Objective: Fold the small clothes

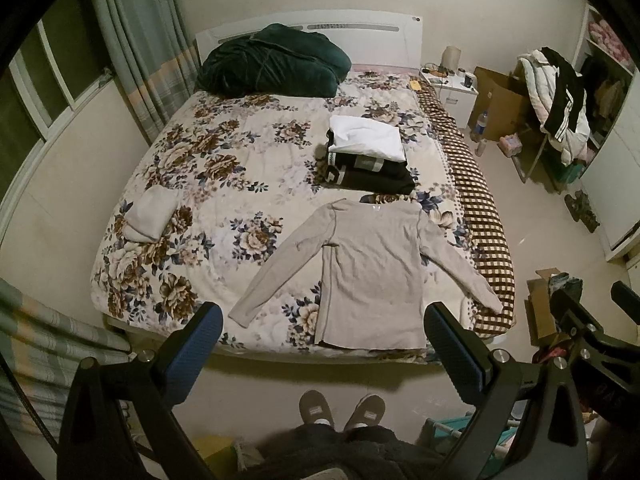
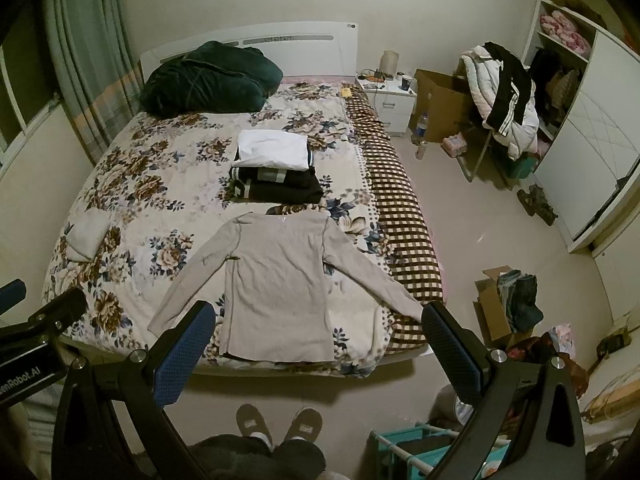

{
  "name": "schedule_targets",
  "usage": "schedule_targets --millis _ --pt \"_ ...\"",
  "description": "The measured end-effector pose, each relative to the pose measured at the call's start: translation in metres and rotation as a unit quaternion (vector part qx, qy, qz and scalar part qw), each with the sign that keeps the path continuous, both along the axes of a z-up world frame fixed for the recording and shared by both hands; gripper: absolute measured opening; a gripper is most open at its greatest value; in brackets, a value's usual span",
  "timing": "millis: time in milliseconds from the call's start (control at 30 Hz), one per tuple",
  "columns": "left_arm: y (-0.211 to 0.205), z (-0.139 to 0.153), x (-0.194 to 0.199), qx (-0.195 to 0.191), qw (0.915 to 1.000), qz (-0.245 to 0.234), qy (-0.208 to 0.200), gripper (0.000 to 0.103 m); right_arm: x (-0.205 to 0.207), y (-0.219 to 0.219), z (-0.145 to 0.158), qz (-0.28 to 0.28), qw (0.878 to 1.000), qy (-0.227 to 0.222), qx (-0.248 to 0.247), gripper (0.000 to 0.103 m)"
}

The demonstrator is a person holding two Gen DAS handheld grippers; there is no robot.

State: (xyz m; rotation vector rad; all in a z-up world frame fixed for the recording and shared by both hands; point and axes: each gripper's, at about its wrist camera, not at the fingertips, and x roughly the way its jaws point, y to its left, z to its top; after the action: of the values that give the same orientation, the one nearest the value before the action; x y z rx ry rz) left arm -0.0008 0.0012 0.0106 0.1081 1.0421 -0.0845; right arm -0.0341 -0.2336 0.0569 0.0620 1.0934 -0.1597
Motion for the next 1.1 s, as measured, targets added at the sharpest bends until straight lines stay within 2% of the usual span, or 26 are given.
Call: schedule_targets --millis 233,633,733,867,1033,1100 --pt "0.001 0.001 0.0 -0.002 1.0 -0.001 -0.002 0.103 0.004 0.005 0.005 0.001 1.0 -0.002 -0.001 0.103" --pt "-0.001 0.02 0.019 -0.006 0.9999 0.003 -0.008 0.103 0.01 0.011 0.02 0.0 1.0 -0.006 -0.002 0.103" --pt "0.0 0.02 0.018 -0.006 0.9999 0.002 -0.008 0.103 0.007 0.008 0.014 0.002 1.0 -0.006 -0.003 0.103" --pt "0.001 0.02 0.018 -0.006 0.9999 0.002 -0.009 0.103 0.019 0.006 0.03 0.003 1.0 -0.007 -0.003 0.103" --pt "0.001 0.02 0.017 -0.006 0.9999 0.001 -0.011 0.103 0.014 0.005 0.024 0.004 1.0 -0.008 -0.003 0.103" --pt "0.001 0.023 0.019 -0.006 0.9999 0.0 -0.011 0.103 0.017 0.007 0.03 0.004 1.0 -0.009 -0.004 0.103"
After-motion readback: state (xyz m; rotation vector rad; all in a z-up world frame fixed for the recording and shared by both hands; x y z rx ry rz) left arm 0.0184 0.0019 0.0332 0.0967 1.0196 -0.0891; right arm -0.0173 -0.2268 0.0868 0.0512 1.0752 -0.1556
